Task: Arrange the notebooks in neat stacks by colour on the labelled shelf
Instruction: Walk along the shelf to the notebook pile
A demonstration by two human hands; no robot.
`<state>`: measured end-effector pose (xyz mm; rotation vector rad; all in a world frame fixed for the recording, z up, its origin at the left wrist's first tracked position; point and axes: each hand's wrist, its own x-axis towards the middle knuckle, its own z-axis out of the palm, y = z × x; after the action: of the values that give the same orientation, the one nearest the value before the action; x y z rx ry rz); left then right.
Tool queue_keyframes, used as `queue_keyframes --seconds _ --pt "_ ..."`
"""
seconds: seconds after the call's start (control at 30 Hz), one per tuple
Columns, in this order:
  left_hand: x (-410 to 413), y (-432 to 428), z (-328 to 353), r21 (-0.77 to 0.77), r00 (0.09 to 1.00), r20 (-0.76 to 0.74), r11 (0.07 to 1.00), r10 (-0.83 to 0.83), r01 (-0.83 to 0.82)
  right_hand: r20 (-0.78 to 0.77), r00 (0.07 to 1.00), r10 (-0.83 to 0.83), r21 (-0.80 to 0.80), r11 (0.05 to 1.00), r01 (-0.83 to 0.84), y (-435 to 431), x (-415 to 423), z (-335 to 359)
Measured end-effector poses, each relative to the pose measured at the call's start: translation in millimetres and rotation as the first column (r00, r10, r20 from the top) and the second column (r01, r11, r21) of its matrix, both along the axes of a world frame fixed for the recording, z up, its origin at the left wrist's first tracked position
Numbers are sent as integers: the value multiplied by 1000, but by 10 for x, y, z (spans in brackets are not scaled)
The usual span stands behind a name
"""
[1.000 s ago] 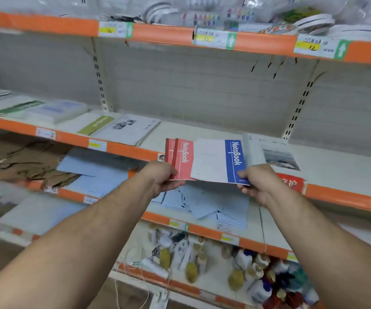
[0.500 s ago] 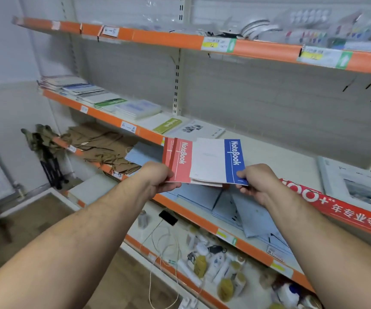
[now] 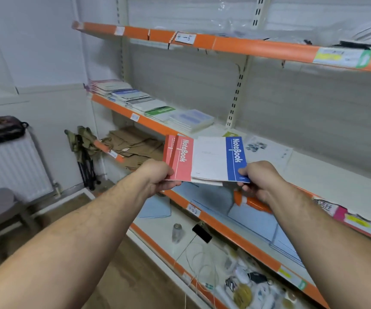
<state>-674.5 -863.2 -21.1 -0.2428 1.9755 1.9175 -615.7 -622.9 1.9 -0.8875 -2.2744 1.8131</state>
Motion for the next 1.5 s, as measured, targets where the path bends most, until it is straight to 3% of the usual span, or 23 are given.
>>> queue_keyframes --seconds 0.33,1.03,1.5 --pt "-799 -1025 -23 14 989 1 989 145 -145 -13 991 133 12 991 -133 -974 -1105 15" --pt "-2955 -2099 180 33 929 -2 928 371 -371 -32 940 339 -10 941 -339 -2075 -3980 103" --pt "-4579 -3390 67 -16 971 -17 971 237 -237 -34 974 223 7 975 -223 -3327 -5160 52"
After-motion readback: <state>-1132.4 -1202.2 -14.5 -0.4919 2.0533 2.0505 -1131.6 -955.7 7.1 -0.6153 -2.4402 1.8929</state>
